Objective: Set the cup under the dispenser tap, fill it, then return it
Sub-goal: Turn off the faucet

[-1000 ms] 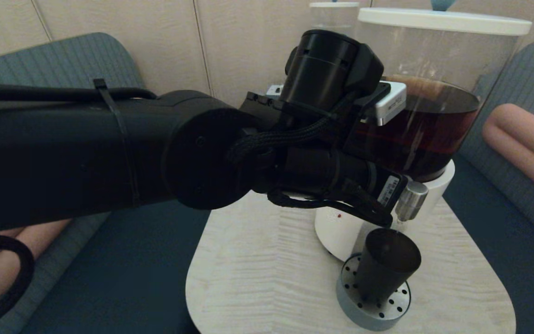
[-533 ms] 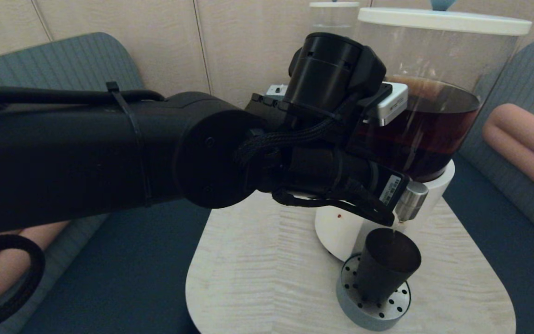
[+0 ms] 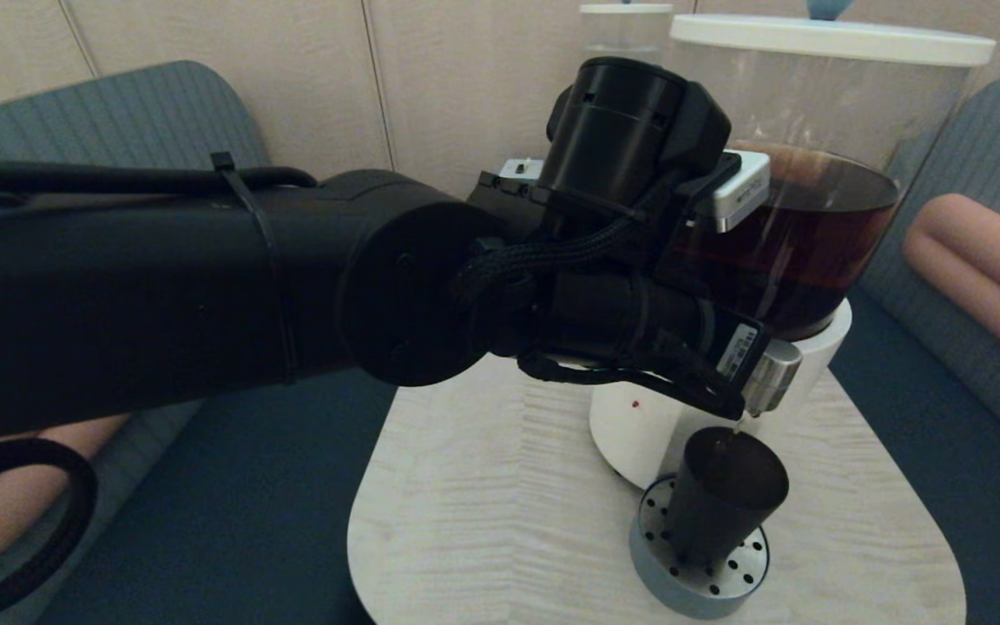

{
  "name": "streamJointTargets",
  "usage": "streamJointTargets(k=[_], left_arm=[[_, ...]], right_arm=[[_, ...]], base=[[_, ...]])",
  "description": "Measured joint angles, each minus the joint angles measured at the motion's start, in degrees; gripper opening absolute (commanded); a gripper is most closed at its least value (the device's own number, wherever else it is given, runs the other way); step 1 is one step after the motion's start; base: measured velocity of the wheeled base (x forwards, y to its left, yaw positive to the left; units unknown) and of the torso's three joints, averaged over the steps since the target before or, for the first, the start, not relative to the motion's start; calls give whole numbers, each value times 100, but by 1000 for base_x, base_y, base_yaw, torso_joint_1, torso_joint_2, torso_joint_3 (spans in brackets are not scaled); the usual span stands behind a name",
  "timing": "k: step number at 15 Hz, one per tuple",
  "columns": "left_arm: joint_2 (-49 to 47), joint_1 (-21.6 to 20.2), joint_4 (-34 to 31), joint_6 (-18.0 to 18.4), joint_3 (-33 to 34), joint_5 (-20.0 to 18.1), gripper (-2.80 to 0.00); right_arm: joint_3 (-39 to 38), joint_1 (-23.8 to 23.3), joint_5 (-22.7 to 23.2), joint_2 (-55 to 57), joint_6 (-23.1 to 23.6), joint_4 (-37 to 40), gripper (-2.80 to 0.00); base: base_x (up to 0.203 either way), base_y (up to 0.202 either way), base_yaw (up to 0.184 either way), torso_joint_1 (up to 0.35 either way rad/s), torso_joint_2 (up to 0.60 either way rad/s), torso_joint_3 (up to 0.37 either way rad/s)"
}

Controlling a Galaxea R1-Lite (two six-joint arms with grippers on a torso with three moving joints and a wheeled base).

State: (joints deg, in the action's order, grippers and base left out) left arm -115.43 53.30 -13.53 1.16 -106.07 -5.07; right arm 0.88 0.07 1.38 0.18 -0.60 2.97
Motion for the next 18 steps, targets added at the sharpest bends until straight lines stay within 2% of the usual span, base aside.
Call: streamJointTargets(k=[6, 14, 18], left_arm=[[-183, 41, -39, 7, -327, 83, -280], [-269, 133, 72, 44, -407, 83, -280], [-278, 204, 371, 44, -418, 67, -280]], right_arm=[[0, 0, 0, 0, 3, 0, -280], [0, 0, -1, 0, 4, 0, -280], [0, -2, 0, 0, 1, 0, -280]], base=[[0, 0, 0, 0, 0, 0], [0, 0, 0, 0, 0, 0], [0, 0, 0, 0, 0, 0]])
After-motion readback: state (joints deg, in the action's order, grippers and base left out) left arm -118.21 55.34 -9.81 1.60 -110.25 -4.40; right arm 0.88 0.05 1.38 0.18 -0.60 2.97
